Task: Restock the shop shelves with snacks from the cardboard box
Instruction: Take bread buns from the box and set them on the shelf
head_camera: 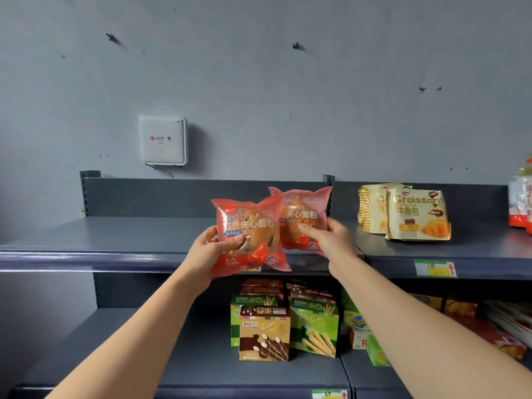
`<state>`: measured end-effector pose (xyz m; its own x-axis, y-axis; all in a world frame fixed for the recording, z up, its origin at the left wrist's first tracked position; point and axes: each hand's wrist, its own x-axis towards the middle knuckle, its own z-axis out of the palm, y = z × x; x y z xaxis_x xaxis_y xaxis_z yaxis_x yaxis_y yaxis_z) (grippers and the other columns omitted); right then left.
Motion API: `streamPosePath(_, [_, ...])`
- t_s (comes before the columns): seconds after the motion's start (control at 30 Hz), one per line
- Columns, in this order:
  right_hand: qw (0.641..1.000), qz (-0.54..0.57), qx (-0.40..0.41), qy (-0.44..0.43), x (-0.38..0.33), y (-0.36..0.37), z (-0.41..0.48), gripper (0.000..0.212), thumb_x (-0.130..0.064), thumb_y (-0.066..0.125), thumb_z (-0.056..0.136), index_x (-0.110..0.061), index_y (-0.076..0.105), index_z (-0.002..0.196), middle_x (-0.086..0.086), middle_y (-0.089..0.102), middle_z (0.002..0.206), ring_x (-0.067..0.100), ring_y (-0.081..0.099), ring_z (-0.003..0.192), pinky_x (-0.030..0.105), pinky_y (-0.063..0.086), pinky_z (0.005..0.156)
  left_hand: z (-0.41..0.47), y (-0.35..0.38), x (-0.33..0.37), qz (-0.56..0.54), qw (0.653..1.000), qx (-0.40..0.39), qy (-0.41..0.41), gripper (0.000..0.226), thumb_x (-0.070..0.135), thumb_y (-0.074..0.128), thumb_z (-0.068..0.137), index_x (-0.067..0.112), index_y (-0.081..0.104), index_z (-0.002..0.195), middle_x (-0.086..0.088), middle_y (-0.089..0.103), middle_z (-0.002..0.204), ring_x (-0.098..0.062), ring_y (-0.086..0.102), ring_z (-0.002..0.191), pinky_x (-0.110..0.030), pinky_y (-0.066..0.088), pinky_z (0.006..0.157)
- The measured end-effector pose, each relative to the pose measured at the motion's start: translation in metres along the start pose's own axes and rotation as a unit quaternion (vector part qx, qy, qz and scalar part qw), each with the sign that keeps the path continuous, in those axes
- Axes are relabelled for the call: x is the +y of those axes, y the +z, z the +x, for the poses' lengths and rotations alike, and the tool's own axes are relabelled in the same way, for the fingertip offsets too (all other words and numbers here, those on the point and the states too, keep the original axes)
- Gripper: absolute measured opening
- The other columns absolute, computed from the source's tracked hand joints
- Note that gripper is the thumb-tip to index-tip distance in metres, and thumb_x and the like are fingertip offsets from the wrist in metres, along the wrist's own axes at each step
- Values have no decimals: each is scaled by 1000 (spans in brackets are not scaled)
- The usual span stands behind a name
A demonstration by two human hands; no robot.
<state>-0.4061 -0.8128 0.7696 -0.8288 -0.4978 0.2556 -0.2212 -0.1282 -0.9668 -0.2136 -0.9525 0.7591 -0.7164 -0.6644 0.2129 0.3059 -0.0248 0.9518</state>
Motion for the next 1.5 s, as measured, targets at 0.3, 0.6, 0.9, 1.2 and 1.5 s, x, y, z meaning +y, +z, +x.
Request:
streamPosePath(0.3, [1000,-29,7,-6,9,47,99,35,-27,81,76,-18,61,104,-3,67,96,10,61,81,21,43,56,113,-16,-8,9,1000,-21,0,52,8,78,72,9,56,118,-16,70,111,-36,70,96,-46,58,80])
streamPosePath(0.6, [997,-56,-12,50,30,76,182,16,-12,73,81,-18,62,91,6,69,100,25,64,94,38,54,80,198,-16,-29,48,996,-55,-42,40,-3,75,76,4,56,110,-16,71,101,-34,71,88,-45,59,80])
streamPosePath(0.9, [991,-105,-38,78,46,90,242,19,-8,62,89,-15,63,106,8,68,105,28,62,102,46,53,91,252,-15,-39,90,991,-51,-86,52,-3,76,76,2,51,121,-18,67,116,-34,69,100,-43,57,85])
streamPosePath(1.2, [987,-123,-75,77,53,101,272,20,-2,55,92,-13,65,105,6,67,104,23,61,99,35,50,79,283,-14,-42,177,977,-50,-103,49,-2,75,78,0,53,121,-14,71,105,-23,73,86,-32,60,76])
streamPosePath(1.5, [987,-100,-72,99,68,105,287,25,6,49,91,-14,63,95,17,71,96,29,66,81,46,56,83,299,-5,-53,186,976,-28,-109,42,-3,66,86,0,46,123,-18,68,110,-22,73,83,-28,61,71])
